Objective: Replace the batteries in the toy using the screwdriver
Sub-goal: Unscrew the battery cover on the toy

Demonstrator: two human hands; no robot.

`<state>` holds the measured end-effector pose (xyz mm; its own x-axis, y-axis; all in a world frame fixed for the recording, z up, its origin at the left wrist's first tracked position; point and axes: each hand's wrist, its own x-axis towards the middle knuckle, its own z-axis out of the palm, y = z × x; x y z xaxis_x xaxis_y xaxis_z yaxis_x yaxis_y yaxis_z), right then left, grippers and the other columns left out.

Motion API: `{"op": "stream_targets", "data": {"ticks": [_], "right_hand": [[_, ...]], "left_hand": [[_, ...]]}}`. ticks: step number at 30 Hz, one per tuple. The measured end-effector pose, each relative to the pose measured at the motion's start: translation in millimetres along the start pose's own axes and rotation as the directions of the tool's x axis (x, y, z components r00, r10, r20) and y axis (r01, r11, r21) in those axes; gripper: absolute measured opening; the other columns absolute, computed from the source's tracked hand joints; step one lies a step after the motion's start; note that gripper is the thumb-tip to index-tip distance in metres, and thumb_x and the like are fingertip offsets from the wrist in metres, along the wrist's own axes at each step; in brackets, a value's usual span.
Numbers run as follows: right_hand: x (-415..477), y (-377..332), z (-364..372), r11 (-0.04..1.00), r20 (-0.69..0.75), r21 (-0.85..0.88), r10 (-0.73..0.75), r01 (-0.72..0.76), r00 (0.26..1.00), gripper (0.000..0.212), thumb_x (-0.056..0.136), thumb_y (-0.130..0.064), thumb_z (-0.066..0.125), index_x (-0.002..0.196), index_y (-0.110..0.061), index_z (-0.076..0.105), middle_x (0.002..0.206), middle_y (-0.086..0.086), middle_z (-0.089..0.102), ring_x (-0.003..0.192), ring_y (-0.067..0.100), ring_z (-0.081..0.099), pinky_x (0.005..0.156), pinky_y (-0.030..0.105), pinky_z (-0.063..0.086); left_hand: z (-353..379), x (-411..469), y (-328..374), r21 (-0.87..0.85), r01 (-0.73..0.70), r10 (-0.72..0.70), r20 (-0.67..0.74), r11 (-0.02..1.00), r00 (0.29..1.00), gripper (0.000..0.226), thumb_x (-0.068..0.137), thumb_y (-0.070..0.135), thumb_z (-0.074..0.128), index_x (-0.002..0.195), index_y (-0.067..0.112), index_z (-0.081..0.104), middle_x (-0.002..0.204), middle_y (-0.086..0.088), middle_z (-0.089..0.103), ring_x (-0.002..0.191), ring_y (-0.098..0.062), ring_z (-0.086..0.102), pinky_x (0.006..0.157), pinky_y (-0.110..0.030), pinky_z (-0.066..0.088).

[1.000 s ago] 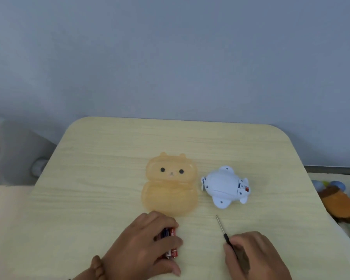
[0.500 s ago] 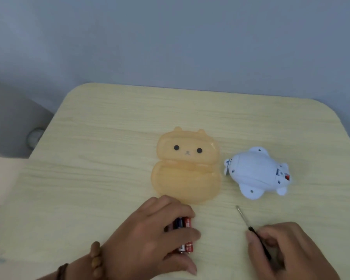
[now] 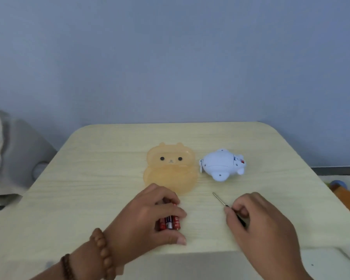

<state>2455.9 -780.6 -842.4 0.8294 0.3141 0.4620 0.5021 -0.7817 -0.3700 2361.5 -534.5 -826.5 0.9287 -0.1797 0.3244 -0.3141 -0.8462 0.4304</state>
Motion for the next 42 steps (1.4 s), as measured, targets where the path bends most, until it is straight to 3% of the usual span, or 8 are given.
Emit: {"op": "stream_targets", "data": {"ticks": [7, 15, 20, 25, 30, 36, 39, 42], "right_hand": [[-3.0, -5.9, -5.0, 0.997, 0.053, -0.056, 0.054, -0.051, 0.997, 0.033, 0.075, -0.038, 0.077, 0.064, -0.026, 0.048, 0.063, -0.007, 0.051, 0.06, 0.015, 0.055, 0.047, 0.029, 0.04], [3.8, -22.6, -10.7, 0.987, 0.071, -0.125, 0.106, -0.097, 0.992, 0.027, 0.086, -0.044, 0.058, 0.076, -0.024, 0.043, 0.087, -0.002, 0.059, 0.091, 0.018, 0.064, 0.058, 0.032, 0.036], [2.2, -16.5, -1.3, 0.988, 0.029, -0.138, 0.066, -0.062, 0.997, 0.058, 0.051, -0.037, 0.085, 0.064, -0.027, 0.029, 0.058, -0.003, 0.05, 0.053, 0.02, 0.06, 0.04, 0.025, 0.02], [3.0, -13.1, 0.5, 0.986, 0.019, -0.162, 0.049, -0.045, 0.999, 0.06, 0.05, -0.037, 0.087, 0.063, -0.026, 0.029, 0.056, -0.004, 0.047, 0.05, 0.019, 0.057, 0.04, 0.024, 0.018], [0.6, -11.4, 2.8, 0.987, -0.011, -0.158, 0.006, -0.008, 1.0, 0.058, 0.055, -0.035, 0.086, 0.064, -0.026, 0.029, 0.062, -0.008, 0.027, 0.05, 0.019, 0.055, 0.04, 0.023, 0.015], [2.5, -12.3, 3.3, 0.989, 0.006, -0.145, 0.031, -0.03, 0.999, 0.054, 0.051, -0.033, 0.088, 0.059, -0.023, 0.035, 0.058, -0.006, 0.033, 0.049, 0.021, 0.055, 0.042, 0.021, 0.013], [2.0, -10.1, 5.8, 0.991, 0.041, -0.117, 0.063, -0.058, 0.997, 0.054, 0.05, -0.034, 0.088, 0.059, -0.023, 0.035, 0.057, -0.003, 0.046, 0.049, 0.021, 0.055, 0.04, 0.023, 0.017], [3.1, -9.7, 6.8, 0.992, 0.056, -0.103, 0.075, -0.069, 0.996, 0.053, 0.054, -0.038, 0.082, 0.062, -0.027, 0.031, 0.059, -0.006, 0.039, 0.051, 0.019, 0.055, 0.041, 0.02, 0.011]], "left_hand": [[-1.5, -1.8, 8.8, 0.064, 0.017, -0.019, 0.024, 0.998, 1.0, 0.051, 0.078, 0.076, 0.058, 0.111, 0.038, 0.071, 0.118, 0.022, 0.056, 0.112, 0.002, 0.045, 0.096, -0.023, 0.046], [-2.2, -1.3, 11.0, 0.072, 0.007, -0.006, -0.015, 0.997, 1.0, 0.051, 0.079, 0.077, 0.059, 0.111, 0.039, 0.07, 0.115, 0.025, 0.058, 0.113, 0.004, 0.047, 0.094, -0.018, 0.046], [-0.7, 0.1, 8.5, 0.082, -0.003, 0.006, -0.04, 0.997, 0.999, 0.051, 0.077, 0.075, 0.064, 0.111, 0.038, 0.069, 0.114, 0.026, 0.059, 0.112, 0.005, 0.049, 0.091, -0.022, 0.049], [-0.7, -0.4, 8.1, 0.06, -0.006, 0.01, -0.068, 0.998, 0.998, 0.052, 0.074, 0.073, 0.07, 0.113, 0.038, 0.067, 0.115, 0.026, 0.058, 0.112, 0.003, 0.052, 0.09, -0.023, 0.051], [-3.8, -2.0, 7.2, 0.006, -0.023, 0.024, -0.117, 1.0, 0.993, 0.056, 0.068, 0.069, 0.077, 0.113, 0.036, 0.069, 0.117, 0.027, 0.058, 0.113, -0.001, 0.055, 0.091, -0.027, 0.051], [-51.3, 39.0, 34.0, 0.058, -0.069, 0.08, -0.211, 0.996, 0.974, 0.057, 0.073, 0.063, 0.076, 0.12, 0.032, 0.066, 0.12, 0.022, 0.06, 0.117, -0.003, 0.053, 0.1, -0.021, 0.042], [-76.6, 93.2, 61.2, 0.191, -0.084, 0.103, -0.097, 0.978, 0.99, 0.073, 0.073, 0.066, 0.073, 0.135, 0.032, 0.052, 0.131, 0.016, 0.053, 0.124, -0.005, 0.046, 0.104, -0.022, 0.038], [-51.4, 148.2, 57.0, 0.264, 0.016, -0.073, 0.207, 0.964, 0.976, 0.097, 0.069, 0.068, 0.073, 0.147, 0.027, 0.034, 0.145, 0.009, 0.043, 0.131, -0.012, 0.04, 0.11, -0.031, 0.036]]}}
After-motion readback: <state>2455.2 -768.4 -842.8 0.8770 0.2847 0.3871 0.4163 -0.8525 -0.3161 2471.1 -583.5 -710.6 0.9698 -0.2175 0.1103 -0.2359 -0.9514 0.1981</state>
